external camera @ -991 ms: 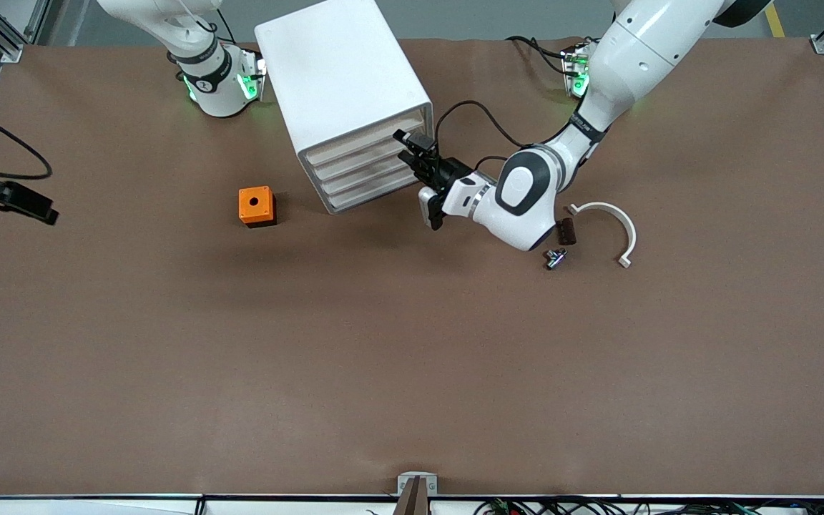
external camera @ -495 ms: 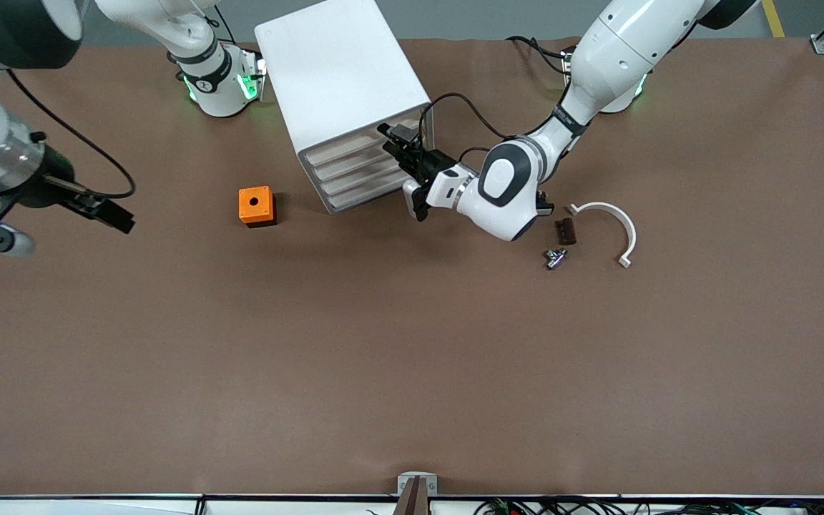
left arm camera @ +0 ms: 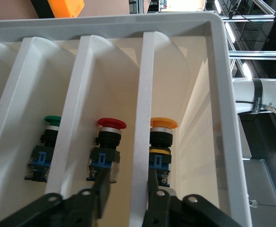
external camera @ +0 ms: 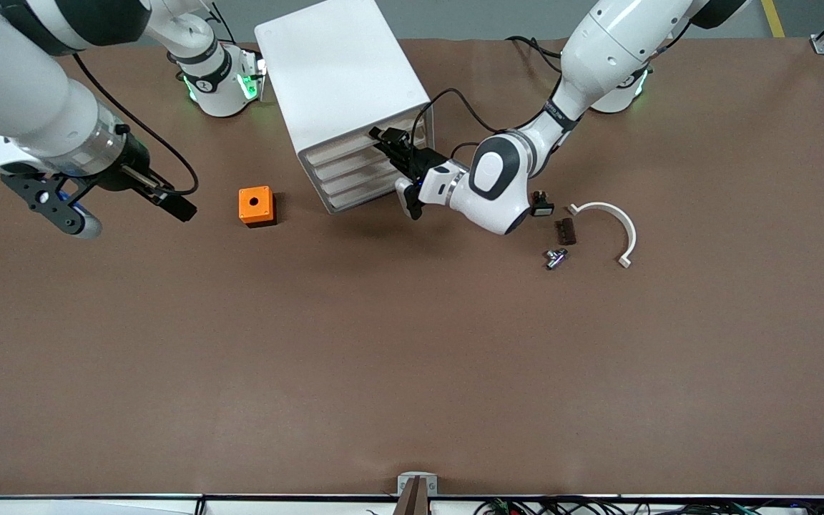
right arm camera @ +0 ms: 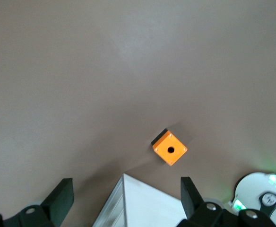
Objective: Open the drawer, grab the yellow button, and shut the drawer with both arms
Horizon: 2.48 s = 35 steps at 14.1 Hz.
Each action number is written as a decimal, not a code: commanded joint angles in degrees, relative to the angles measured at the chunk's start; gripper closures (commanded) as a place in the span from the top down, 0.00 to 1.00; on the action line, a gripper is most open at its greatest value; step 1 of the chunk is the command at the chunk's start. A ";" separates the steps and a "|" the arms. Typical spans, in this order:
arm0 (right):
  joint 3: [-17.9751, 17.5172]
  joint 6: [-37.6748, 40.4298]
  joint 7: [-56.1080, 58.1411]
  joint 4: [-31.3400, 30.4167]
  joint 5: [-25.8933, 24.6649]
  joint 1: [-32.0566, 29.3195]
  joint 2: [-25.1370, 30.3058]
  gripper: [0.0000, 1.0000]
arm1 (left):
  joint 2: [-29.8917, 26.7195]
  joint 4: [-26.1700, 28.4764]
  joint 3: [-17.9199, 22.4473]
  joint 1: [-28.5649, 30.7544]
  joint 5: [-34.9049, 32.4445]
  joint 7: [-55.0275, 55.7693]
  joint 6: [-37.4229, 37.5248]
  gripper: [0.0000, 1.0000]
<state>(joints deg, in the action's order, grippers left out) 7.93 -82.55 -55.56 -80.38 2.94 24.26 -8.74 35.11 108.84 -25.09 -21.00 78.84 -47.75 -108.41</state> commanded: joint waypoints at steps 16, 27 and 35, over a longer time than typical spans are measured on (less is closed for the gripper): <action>0.42 -4.72 -26.96 -0.31 3.90 11.69 -3.74 1.00 | 2.68 -7.67 1.71 2.89 0.62 5.30 -0.31 0.00; 0.51 -11.58 -39.09 -0.39 5.05 18.80 -8.48 1.00 | 8.22 -16.55 7.77 4.04 0.26 8.90 -0.23 0.00; 0.51 -16.68 -49.02 -8.47 5.14 23.11 -9.19 1.00 | 7.34 -16.20 7.87 4.21 0.18 15.65 -0.23 1.00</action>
<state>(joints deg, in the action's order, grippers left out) 7.86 -98.33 -101.52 -86.57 7.59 46.40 -18.87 40.97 94.84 -17.48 -16.63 78.19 -34.86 -107.78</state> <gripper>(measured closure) 0.000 0.656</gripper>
